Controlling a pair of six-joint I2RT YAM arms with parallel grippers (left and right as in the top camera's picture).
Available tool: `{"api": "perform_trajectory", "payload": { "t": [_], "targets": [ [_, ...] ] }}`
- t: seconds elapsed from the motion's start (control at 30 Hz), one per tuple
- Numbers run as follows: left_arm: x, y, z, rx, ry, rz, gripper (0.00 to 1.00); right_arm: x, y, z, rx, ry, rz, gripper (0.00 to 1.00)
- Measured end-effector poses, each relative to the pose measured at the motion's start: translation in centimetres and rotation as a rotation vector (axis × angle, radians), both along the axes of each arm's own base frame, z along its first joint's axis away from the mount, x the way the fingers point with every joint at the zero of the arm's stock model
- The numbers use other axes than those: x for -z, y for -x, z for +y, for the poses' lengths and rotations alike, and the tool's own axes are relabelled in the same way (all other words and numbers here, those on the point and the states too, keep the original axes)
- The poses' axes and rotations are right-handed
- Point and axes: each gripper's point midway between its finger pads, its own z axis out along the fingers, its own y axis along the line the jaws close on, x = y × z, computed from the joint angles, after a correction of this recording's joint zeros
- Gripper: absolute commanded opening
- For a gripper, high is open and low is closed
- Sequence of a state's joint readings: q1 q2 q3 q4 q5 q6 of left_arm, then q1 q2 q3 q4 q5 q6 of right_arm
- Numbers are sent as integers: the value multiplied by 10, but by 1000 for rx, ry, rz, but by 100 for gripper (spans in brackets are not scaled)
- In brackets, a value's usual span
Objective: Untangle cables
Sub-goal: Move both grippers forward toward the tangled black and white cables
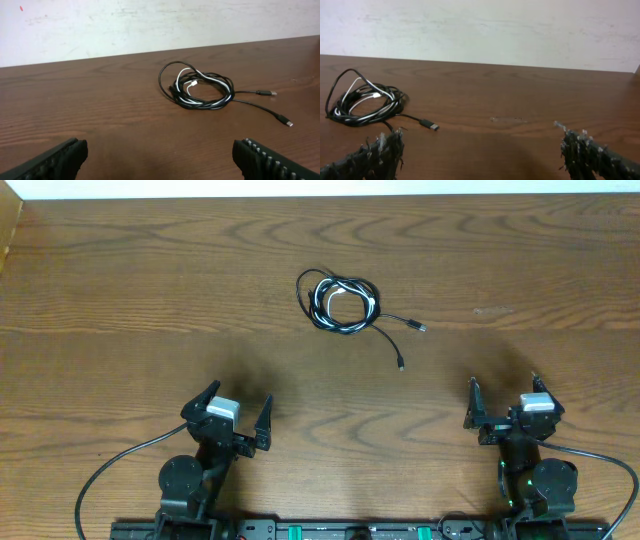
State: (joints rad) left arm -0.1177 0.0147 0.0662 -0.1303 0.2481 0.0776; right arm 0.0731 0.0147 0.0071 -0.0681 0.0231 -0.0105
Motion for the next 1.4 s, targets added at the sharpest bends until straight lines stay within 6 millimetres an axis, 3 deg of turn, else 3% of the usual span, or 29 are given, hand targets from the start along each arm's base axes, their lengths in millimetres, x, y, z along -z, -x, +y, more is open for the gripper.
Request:
{"api": "perform_trajectory", "payload": {
  "t": [0.87,1.1,1.17,1.27,1.33,1.4],
  "targets": [
    [0,0,1,-4,-1,0,98,-1,0,3,-17,-2,-4,99],
    [5,0,2,-11,-7,39,98,-3,3,22,-130,-12,-6,99],
    [8,-2,1,-7,-15,105,98,-14,4,27,-160,-15,-18,99],
    [-18,-13,-5,19,-25,206,98,-37,6,33,-194,-30,-2,99],
    [-58,-30,-8,30,-48,281,98,-64,3,36,-207,-45,38,99],
    [-73,-33,-9,42,-78,401,98,-77,-3,38,-218,-55,126,99]
  ]
}}
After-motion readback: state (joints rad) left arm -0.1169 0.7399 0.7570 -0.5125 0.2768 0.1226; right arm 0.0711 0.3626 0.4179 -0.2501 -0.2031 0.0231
